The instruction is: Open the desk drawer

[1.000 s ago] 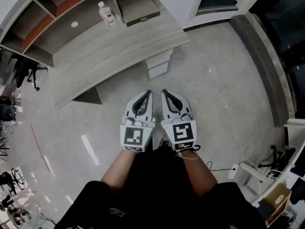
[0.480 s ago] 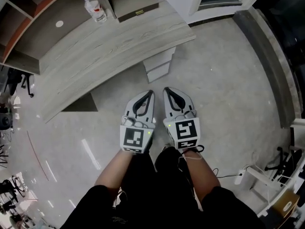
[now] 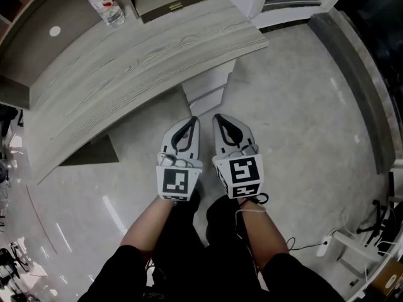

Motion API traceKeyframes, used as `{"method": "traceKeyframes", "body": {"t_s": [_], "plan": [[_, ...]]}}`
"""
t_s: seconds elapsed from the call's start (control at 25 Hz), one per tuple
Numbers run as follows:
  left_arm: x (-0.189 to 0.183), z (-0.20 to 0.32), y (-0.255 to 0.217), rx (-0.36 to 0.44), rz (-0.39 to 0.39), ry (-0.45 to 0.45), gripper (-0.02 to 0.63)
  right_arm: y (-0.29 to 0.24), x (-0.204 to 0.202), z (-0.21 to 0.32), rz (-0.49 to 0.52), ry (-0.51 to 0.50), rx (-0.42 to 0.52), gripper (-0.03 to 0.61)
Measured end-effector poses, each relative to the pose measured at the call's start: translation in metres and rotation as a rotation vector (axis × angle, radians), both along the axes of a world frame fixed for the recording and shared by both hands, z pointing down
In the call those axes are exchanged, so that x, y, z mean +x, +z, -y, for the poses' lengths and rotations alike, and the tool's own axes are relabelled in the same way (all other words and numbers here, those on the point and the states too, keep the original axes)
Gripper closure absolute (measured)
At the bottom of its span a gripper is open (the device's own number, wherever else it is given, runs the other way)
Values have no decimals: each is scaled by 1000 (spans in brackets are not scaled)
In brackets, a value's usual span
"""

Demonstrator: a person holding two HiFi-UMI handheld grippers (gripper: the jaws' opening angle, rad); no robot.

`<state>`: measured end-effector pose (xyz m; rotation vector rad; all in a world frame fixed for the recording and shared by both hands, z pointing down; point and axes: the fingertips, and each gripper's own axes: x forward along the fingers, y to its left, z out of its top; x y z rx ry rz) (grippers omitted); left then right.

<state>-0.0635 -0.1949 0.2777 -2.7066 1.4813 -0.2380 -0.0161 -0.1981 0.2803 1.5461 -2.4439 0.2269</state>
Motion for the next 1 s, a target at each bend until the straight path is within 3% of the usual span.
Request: {"method": "traceKeyframes", "body": {"t_s": [0.24, 0.4, 0.72, 0.8, 1.0], "plan": [[-1, 22, 80, 1, 7, -6, 609, 62, 3, 34, 10, 18, -15, 572], [-3, 41, 108, 29, 4, -34, 609, 89, 4, 54, 49, 22, -53, 572], [-7, 59, 133, 68, -64, -76, 609, 126, -4, 71, -25, -31, 121, 572], [-9, 60, 139, 57, -87, -79, 609, 135, -5, 71, 32, -44, 137, 572], [-4, 54, 147, 48, -89, -59, 609, 154, 9, 76, 285, -46, 107, 572]]}}
